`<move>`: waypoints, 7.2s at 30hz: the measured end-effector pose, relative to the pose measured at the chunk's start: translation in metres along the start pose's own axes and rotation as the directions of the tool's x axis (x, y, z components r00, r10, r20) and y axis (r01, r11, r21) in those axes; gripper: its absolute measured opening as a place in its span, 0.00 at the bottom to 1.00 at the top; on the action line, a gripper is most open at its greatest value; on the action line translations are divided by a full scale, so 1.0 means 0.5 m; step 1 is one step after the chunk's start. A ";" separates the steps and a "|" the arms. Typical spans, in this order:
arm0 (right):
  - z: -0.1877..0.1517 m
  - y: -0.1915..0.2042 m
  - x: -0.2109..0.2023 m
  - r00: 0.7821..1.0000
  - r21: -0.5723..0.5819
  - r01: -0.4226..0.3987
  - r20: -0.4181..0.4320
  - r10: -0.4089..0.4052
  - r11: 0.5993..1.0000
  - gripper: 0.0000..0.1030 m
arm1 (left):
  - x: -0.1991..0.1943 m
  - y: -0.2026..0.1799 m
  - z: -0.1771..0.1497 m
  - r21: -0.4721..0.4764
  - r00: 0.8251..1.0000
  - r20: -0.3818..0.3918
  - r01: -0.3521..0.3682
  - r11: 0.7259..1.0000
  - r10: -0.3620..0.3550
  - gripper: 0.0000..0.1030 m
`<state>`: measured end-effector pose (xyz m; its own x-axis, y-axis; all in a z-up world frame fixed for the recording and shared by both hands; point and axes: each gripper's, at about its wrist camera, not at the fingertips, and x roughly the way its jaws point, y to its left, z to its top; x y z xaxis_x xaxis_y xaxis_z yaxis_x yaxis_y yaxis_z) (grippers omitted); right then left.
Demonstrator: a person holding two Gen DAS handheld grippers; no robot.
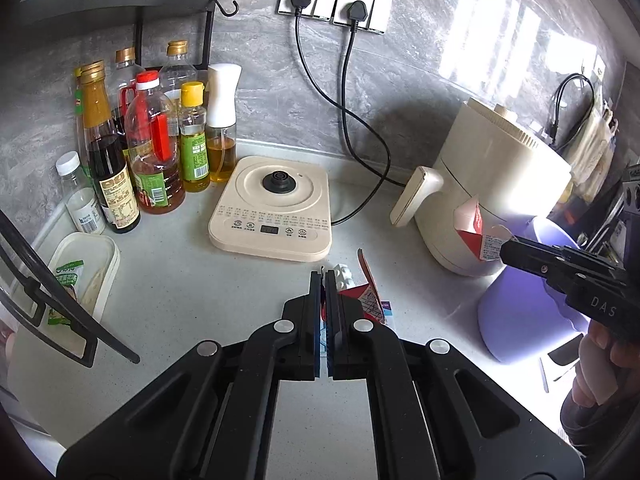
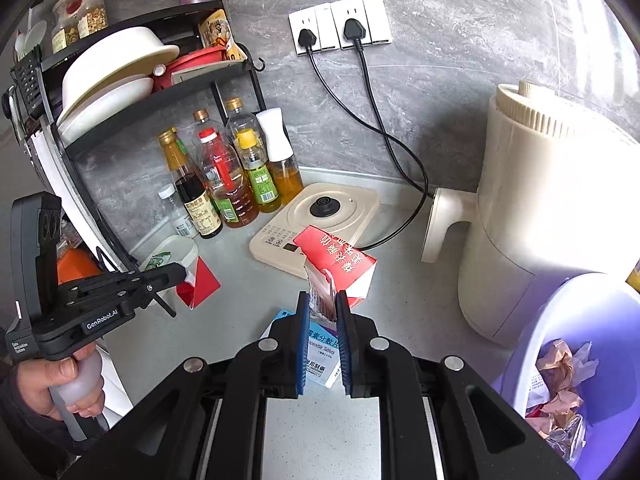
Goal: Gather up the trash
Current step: 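Carry the carton scraps to the lilac bucket and open the right tool, then move both tools back to the medicine box and blister pack, then grasp the blue-and-white medicine box with the right tool while the left tool grasps the blister pack, then carry both items over the lilac bucket and open both tools to drop them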
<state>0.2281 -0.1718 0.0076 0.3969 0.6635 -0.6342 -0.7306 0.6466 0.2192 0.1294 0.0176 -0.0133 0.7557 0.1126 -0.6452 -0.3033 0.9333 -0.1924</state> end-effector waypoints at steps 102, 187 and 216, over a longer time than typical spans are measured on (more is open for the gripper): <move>-0.063 0.036 0.036 0.991 -0.156 0.031 -0.122 -0.051 0.987 0.92 | 0.011 0.071 -0.055 -0.015 0.998 -0.062 -0.033 0.999 0.032 0.94; -0.148 -0.040 0.175 0.864 0.070 0.466 -0.249 -0.437 0.882 0.61 | 0.414 0.008 -0.017 0.176 0.938 -0.303 0.228 0.958 -0.168 0.34; -0.038 -0.004 -0.067 0.972 0.040 0.215 0.084 -0.218 0.976 0.61 | 0.104 -0.020 -0.023 0.049 0.993 -0.084 0.092 0.995 -0.088 0.33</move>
<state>0.2059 -0.2024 0.0142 0.5918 0.5358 -0.6022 -0.6051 0.7889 0.1073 0.1651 0.0100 -0.0531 0.7278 0.0007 -0.6858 -0.2032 0.9553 -0.2147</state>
